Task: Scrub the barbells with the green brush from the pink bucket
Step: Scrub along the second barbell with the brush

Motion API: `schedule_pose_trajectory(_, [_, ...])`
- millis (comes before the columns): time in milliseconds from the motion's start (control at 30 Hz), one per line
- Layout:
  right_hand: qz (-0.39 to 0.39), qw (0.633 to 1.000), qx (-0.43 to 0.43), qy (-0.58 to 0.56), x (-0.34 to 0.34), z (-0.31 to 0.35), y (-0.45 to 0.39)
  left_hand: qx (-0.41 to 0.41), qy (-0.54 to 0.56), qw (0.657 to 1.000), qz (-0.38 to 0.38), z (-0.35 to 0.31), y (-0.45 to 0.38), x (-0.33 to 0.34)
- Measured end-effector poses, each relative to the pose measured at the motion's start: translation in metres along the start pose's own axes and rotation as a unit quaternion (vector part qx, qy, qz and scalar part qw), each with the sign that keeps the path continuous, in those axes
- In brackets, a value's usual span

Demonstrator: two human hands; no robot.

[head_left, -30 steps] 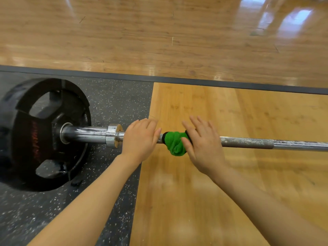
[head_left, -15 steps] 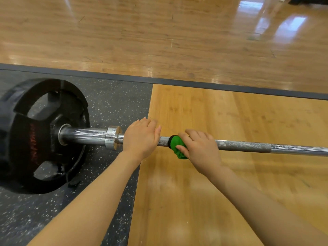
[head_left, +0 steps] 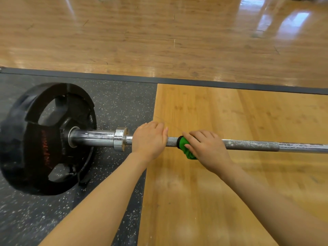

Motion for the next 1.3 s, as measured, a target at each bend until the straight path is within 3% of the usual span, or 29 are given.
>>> schedule_pose_trajectory(200, [-0.025, 0.999, 0.028, -0.020, -0.012, -0.033, 0.028, -0.012, 0.005, 1.000, -0.015, 0.000, 0.006, -0.002])
schedule_pose_trajectory(500, [-0.082, 0.993, 0.038, -0.076, -0.023, -0.021, 0.033, -0.009, -0.040, 0.997, -0.061, -0.007, 0.021, -0.014])
schedule_pose_trajectory(667, [-0.072, 0.991, 0.049, -0.100, -0.041, -0.019, 0.013, -0.010, -0.047, 0.997, -0.062, -0.009, 0.030, -0.016])
schedule_pose_trajectory(867, [-0.112, 0.985, 0.108, -0.069, -0.074, -0.023, -0.023, -0.005, -0.023, 0.997, -0.068, -0.008, 0.037, -0.013])
schedule_pose_trajectory(1100, [0.005, 0.978, 0.193, -0.081, -0.043, 0.006, 0.012, -0.006, -0.007, 0.999, -0.036, -0.008, 0.041, -0.010])
schedule_pose_trajectory(1300, [0.050, 0.971, 0.177, -0.152, -0.043, 0.013, 0.035, -0.005, -0.018, 0.999, -0.046, -0.009, 0.040, -0.013])
Point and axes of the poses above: each hand's wrist, its own y-axis away from the middle knuckle, its own x-axis out of the palm, z = x × y, the point moved 6 cm from there along -y, towards the middle knuckle, and after that the axes turned 7 degrees about -y, right-handed, at the moved point
